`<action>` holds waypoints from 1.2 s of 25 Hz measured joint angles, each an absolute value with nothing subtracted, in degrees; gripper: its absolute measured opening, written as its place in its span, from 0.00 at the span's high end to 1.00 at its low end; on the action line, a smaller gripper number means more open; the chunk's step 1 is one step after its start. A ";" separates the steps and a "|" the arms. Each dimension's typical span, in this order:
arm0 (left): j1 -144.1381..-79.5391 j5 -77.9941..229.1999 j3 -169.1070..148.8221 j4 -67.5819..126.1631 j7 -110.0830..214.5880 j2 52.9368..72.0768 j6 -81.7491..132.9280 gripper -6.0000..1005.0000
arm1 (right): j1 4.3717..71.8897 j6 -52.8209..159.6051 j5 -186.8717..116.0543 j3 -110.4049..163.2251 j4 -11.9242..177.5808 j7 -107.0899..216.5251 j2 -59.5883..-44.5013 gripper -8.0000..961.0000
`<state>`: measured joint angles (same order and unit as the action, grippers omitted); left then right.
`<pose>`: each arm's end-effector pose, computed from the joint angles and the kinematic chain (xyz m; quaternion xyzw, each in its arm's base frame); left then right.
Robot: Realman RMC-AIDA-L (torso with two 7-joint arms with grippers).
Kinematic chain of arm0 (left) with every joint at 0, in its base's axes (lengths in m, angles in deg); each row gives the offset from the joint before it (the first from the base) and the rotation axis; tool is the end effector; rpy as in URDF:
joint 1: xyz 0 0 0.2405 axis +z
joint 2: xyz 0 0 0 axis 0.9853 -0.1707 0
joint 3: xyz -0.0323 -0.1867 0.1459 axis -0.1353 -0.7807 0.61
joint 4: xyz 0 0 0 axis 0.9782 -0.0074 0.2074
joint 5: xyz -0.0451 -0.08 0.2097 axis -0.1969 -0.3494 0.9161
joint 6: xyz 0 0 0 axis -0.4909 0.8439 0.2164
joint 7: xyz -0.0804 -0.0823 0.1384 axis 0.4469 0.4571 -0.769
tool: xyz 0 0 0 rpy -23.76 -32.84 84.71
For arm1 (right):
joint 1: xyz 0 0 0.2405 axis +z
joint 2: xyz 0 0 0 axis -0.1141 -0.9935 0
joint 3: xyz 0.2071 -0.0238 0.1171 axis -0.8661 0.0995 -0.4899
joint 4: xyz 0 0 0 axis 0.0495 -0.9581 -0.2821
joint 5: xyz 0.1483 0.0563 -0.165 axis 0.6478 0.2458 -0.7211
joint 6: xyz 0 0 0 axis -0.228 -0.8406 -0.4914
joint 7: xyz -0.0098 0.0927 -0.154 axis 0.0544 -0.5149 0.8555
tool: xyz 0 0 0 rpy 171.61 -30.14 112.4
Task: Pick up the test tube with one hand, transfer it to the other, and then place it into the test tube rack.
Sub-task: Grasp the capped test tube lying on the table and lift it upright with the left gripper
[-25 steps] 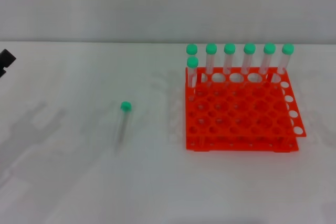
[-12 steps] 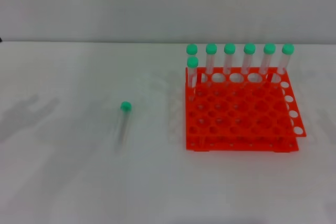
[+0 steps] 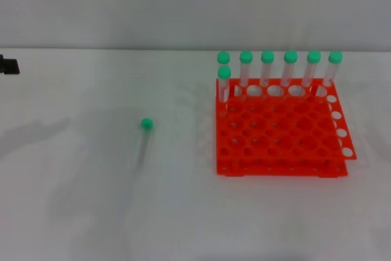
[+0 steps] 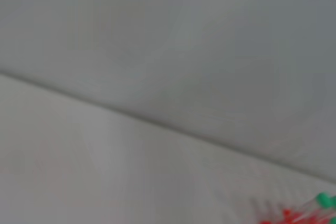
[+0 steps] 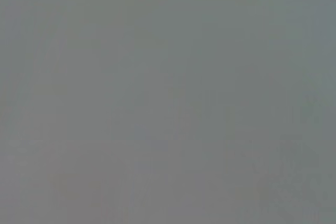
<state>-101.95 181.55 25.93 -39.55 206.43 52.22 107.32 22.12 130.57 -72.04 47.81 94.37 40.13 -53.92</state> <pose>-0.2734 0.3723 0.1772 -0.7291 -0.5997 -0.2000 0.2623 0.3674 0.3153 0.1311 -0.6295 0.0765 0.3019 0.7119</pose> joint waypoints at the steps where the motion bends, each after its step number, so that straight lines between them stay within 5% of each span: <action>1: -103.37 184.16 25.92 -39.48 207.74 51.87 108.25 0.21 | 22.45 130.60 -72.03 47.80 94.38 40.25 -53.96 0.09; 7: -110.18 196.47 26.11 -39.10 210.67 52.11 111.40 0.22 | 23.22 130.95 -72.03 48.19 94.15 40.29 -54.06 0.09; 22: -127.48 216.32 27.10 -23.94 211.88 57.79 110.11 0.25 | 24.98 133.02 -72.19 48.59 92.06 40.15 -54.46 0.09; 30: -132.21 218.60 27.38 -17.14 213.76 58.95 108.11 0.27 | 25.08 133.41 -72.11 48.59 91.97 40.04 -54.47 0.09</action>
